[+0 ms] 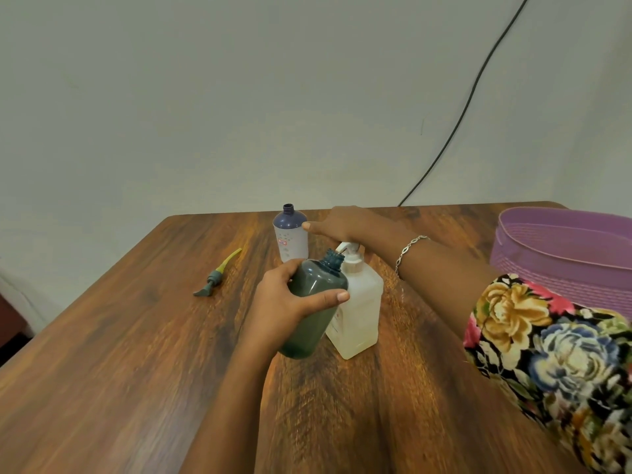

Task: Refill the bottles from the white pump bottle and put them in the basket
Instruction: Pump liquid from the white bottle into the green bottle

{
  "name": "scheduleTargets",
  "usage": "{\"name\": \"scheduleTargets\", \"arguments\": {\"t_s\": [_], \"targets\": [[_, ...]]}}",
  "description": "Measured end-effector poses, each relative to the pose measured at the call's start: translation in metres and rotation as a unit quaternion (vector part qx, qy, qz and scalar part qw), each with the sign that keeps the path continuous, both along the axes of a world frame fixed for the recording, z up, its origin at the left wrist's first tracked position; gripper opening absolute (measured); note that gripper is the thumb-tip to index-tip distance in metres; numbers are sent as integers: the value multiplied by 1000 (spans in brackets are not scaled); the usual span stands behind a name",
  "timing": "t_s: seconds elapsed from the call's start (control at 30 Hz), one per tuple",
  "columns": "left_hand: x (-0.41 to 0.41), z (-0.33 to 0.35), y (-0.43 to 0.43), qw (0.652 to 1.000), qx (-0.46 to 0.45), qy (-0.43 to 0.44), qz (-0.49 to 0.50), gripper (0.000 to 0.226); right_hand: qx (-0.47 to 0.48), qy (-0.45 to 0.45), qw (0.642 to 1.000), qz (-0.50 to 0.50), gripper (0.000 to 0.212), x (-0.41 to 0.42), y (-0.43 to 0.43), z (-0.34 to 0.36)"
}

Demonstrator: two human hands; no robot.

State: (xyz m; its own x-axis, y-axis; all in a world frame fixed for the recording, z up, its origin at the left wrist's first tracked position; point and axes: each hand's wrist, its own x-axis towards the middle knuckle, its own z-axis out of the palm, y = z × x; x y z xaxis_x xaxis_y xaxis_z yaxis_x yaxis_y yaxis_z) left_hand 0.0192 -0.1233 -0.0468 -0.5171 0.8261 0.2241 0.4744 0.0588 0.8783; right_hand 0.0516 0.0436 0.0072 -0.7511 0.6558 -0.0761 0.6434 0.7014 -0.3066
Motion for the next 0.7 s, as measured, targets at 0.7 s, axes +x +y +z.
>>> {"name": "scheduleTargets", "arguments": {"t_s": [0.7], "targets": [[3,2,-2,1000,1,-11,-8,81,81,32,996,-13,53,4,-8,1]]}}
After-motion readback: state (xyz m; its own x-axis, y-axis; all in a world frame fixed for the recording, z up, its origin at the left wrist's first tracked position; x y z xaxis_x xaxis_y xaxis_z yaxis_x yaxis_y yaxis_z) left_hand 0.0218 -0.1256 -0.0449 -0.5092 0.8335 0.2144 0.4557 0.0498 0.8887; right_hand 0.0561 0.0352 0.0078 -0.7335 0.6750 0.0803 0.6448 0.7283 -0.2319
